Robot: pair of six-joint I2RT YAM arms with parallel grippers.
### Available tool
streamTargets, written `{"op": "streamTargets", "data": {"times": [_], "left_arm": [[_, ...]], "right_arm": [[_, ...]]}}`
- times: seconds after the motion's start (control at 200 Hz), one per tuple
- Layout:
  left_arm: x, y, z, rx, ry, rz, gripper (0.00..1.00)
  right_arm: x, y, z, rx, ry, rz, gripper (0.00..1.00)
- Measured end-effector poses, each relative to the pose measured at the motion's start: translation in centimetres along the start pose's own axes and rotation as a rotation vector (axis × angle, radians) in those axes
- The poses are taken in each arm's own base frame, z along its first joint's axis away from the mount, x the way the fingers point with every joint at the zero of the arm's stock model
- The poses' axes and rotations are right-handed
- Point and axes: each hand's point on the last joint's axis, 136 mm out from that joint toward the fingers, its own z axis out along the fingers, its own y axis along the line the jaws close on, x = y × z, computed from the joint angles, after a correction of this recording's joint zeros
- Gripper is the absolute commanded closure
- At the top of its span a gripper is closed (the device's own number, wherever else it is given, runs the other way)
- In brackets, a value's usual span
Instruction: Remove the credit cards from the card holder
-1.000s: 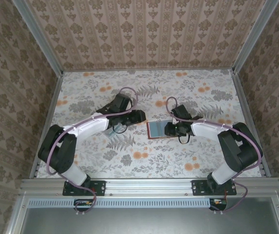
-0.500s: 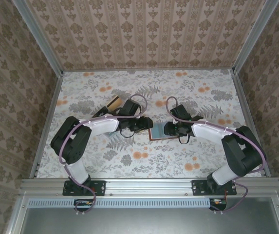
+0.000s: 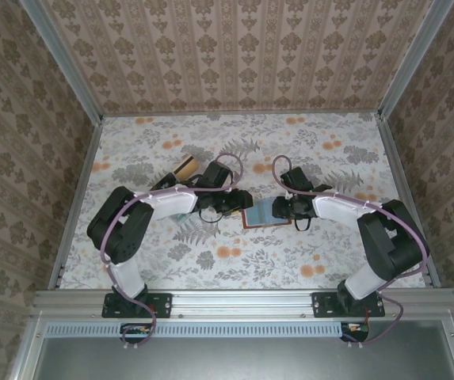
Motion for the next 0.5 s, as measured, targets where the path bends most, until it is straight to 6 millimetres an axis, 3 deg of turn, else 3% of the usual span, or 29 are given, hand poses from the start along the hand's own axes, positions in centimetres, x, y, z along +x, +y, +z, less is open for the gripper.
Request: {"op": "streamTargets", "data": {"times": [0.5], "left_arm": [[0.6, 0.5, 1.8, 0.004, 0.052, -0.029, 0.53]], "right_arm": [[0.2, 0.1, 0.2, -0.028, -0.032, 0.056, 0.6]]}}
